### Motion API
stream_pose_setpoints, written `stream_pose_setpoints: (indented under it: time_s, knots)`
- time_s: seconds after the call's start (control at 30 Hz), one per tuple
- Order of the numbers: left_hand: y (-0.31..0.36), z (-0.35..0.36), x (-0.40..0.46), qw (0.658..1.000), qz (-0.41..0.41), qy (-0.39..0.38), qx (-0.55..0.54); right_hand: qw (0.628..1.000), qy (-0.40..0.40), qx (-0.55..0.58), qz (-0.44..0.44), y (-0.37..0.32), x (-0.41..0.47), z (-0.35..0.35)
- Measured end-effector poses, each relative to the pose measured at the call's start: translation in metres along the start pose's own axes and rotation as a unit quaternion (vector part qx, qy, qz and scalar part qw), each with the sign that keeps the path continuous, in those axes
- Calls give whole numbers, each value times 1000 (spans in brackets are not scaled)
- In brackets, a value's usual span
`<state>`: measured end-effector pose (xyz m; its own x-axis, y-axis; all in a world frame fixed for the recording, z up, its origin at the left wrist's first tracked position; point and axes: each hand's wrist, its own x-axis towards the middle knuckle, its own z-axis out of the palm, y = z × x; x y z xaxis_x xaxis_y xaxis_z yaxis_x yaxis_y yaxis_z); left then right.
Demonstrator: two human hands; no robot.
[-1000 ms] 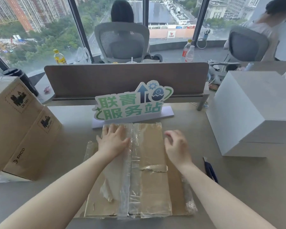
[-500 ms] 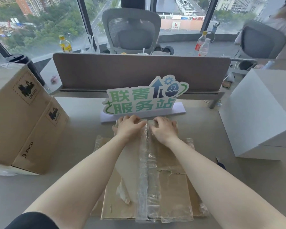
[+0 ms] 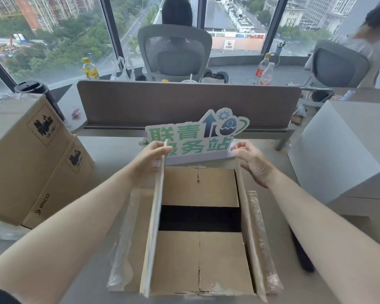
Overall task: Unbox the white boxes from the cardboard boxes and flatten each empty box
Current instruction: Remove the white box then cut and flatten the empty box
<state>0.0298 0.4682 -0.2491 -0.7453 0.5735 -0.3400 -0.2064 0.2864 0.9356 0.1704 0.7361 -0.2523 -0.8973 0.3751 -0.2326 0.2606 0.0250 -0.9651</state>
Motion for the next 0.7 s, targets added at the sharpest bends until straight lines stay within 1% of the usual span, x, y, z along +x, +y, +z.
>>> stream_pose_setpoints:
  time_s: [0.07,0.1,0.13,0.17,0.2,0.23,0.27,0.3,0.33,0.37,0.4,0.43,0.47,0.5,0.53,0.57,0.63,0.7]
  knots:
    - [5,-22,-9,1000,7,0,-18,999,31,-24,1,-4,-6,-26]
    - [7,-34,-15,999,17,17,-27,996,63,-62,-10,-4,-10,-39]
    - [6,-45,-18,998,34,48,-18,986,108,-127,-25,-2,-13,-53]
    - [4,-55,-22,993,49,98,31,964,153,-216,-33,4,-15,-67]
    - [-2,-65,-24,978,56,150,136,933,183,-309,-28,10,-19,-77]
    - [-10,-72,-26,944,42,178,273,900,192,-391,-9,19,-23,-84]
    - [-21,-76,-27,901,13,172,399,872,183,-454,16,29,-28,-85]
    - [-33,-75,-29,857,-21,155,490,851,163,-497,42,41,-35,-82]
    - [-44,-70,-33,826,-53,133,545,836,141,-527,63,51,-43,-74]
    - [-53,-59,-38,818,-79,110,559,828,118,-542,81,60,-51,-64]
    - [-64,-48,-41,836,-101,85,533,828,95,-544,98,68,-60,-51]
    - [-69,-34,-46,862,-113,59,491,839,73,-527,115,75,-65,-39]
    - [-76,-21,-50,888,-121,42,441,862,54,-485,135,78,-71,-26]
    - [-83,-9,-53,912,-120,28,391,894,35,-418,157,81,-75,-15]
    - [-89,0,-55,932,-120,13,343,921,18,-348,174,85,-78,-6]
    - [-93,7,-56,947,-116,7,298,938,-4,-296,181,89,-80,2]
    - [-102,14,-53,962,-111,18,250,945,-20,-271,181,101,-80,10]
    - [-105,16,-52,962,-110,23,249,945,-12,-278,170,109,-74,10]
